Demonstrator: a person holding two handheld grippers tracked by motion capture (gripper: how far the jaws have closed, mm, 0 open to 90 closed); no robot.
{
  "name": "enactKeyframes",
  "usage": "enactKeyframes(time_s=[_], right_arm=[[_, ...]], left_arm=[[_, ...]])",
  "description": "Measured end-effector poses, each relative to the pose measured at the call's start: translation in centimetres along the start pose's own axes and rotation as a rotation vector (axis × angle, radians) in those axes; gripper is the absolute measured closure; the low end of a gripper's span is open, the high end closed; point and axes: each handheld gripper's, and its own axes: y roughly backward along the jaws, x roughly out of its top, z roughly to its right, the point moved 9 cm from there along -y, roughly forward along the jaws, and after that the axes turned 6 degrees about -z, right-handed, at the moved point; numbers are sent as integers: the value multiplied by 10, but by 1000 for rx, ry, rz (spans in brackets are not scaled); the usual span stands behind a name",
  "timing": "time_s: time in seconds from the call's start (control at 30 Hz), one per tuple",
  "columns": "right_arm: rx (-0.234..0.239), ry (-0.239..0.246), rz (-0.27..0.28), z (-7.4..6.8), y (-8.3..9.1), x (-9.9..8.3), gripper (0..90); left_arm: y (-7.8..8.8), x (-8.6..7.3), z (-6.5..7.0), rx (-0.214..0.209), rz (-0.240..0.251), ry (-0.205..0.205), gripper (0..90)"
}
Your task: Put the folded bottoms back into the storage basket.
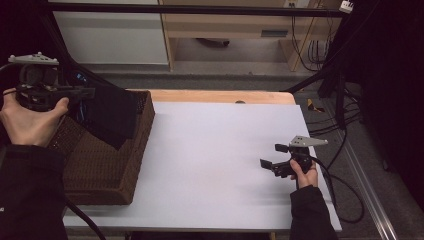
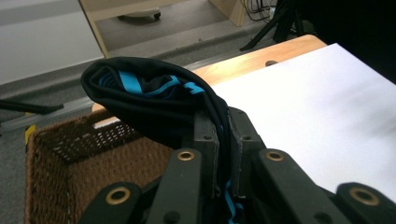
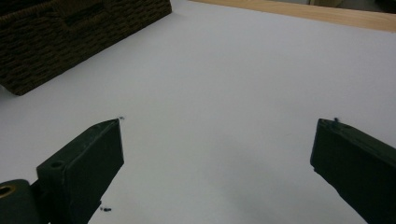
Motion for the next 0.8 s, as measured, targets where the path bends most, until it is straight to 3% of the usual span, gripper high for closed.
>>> enactKeyframes(time_s=[0.17,0.37,0.8], right_arm=[[0,0,-3,0,-1,0,27],[-1,-1,-6,0,-1,-1,27],[-2,-2,-13,0,-3,-2,27]], left_arm=[[-8,-11,-9,19,-28,6,835],[-20,-29,-20,6,-54,29,834],[-54,-68,-26,-67,-115,66,834]])
